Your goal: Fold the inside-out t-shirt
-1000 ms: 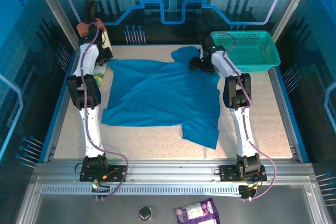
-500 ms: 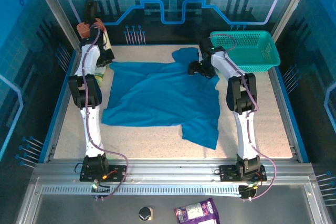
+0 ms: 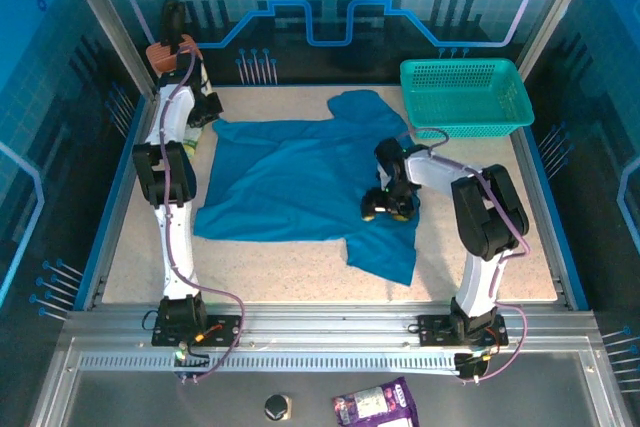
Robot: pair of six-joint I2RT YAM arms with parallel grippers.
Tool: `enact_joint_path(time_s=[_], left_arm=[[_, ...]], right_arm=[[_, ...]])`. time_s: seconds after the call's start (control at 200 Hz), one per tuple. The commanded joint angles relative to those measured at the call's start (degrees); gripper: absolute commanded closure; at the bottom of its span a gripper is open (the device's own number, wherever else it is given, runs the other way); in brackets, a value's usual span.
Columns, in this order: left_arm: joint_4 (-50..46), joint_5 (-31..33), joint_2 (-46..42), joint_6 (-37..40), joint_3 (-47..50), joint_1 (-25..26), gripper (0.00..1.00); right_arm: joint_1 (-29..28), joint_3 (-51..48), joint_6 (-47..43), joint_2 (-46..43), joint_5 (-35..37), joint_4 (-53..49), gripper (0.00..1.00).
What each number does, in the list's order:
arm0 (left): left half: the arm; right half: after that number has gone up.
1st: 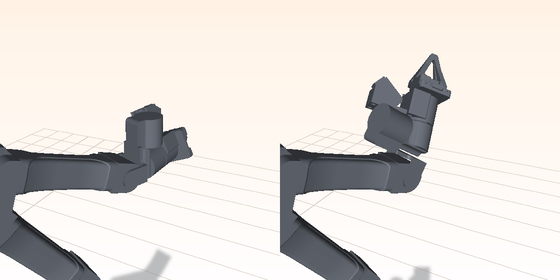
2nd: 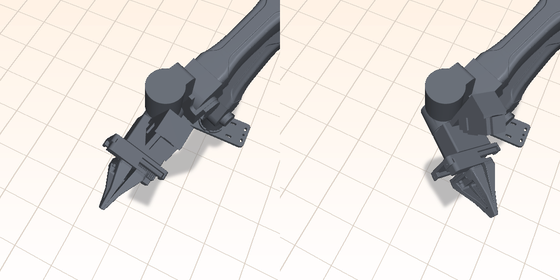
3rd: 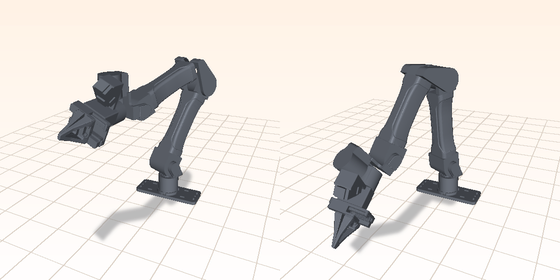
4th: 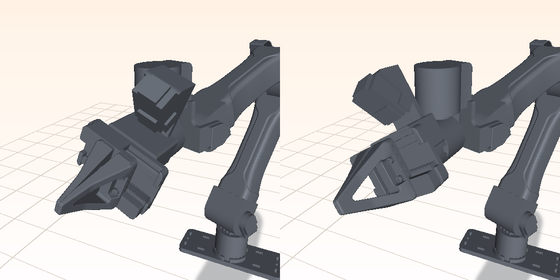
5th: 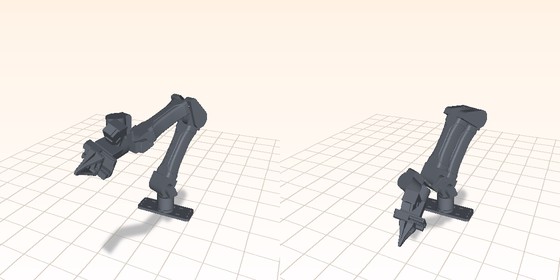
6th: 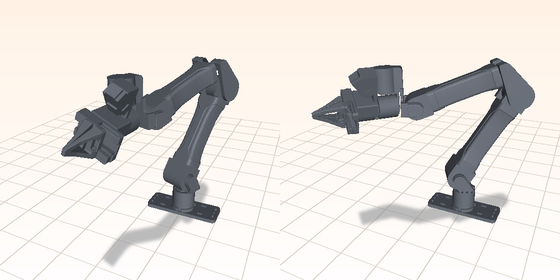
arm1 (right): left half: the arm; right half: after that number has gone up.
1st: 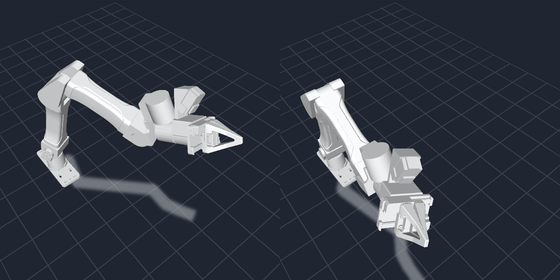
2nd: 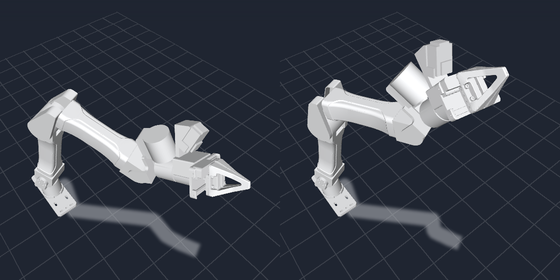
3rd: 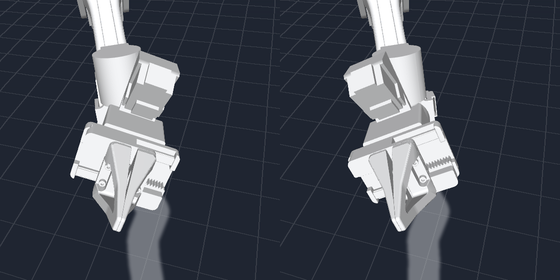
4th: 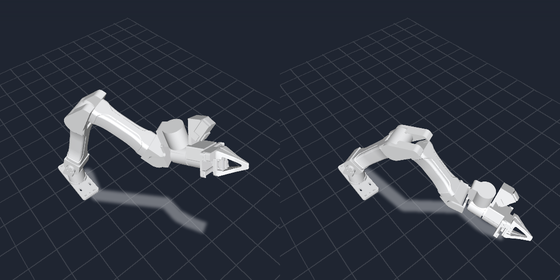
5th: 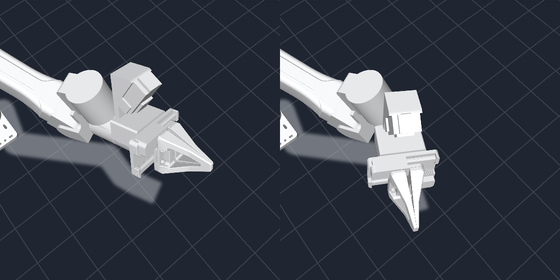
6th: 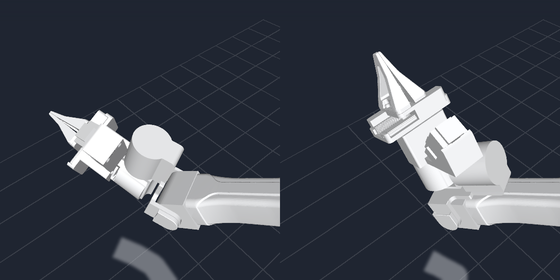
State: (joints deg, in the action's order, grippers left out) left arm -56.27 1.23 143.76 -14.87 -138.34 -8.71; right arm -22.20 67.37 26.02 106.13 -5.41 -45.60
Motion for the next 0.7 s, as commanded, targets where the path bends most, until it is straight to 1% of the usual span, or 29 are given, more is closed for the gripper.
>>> enact_joint_path(time_s=[0.0, 0.14, 0.29, 0.445, 0.545, 0.605, 0.69], left_arm=[[-0.8, -0.4, -3.0, 0.6, 0.4, 0.3, 1.00], [-0.6, 0.0, -2.7, 0.7, 0.6, 0.2, 1.00], [-0.6, -0.4, -1.2, 0.2, 0.3, 0.2, 1.00], [-1.3, -1.6, 2.0, 0.0, -2.3, 0.3, 1.00], [-2.1, -2.1, 4.2, -0.2, -4.3, 0.2, 1.00], [-2.2, -2.7, 5.0, -0.1, -4.9, 0.3, 0.95], [-3.0, -3.5, 5.1, -0.2, -5.5, 0.3, 0.81]], right_arm=[[0.9, -5.4, 1.3, -5.5, 3.0, -2.3, 0.20], [4.4, -11.4, 1.1, -10.7, 4.2, -3.6, 0.20], [8.7, -15.3, 0.6, -14.3, 4.9, -4.7, 0.20], [11.3, -16.1, 0.7, -15.8, 6.6, -5.1, 0.20], [11.5, -15.1, 1.6, -15.8, 10.8, -6.5, 0.20], [11.9, -14.5, 2.0, -15.5, 13.0, -7.2, 0.21], [12.0, -13.3, 2.4, -16.0, 13.2, -7.5, 0.21]])
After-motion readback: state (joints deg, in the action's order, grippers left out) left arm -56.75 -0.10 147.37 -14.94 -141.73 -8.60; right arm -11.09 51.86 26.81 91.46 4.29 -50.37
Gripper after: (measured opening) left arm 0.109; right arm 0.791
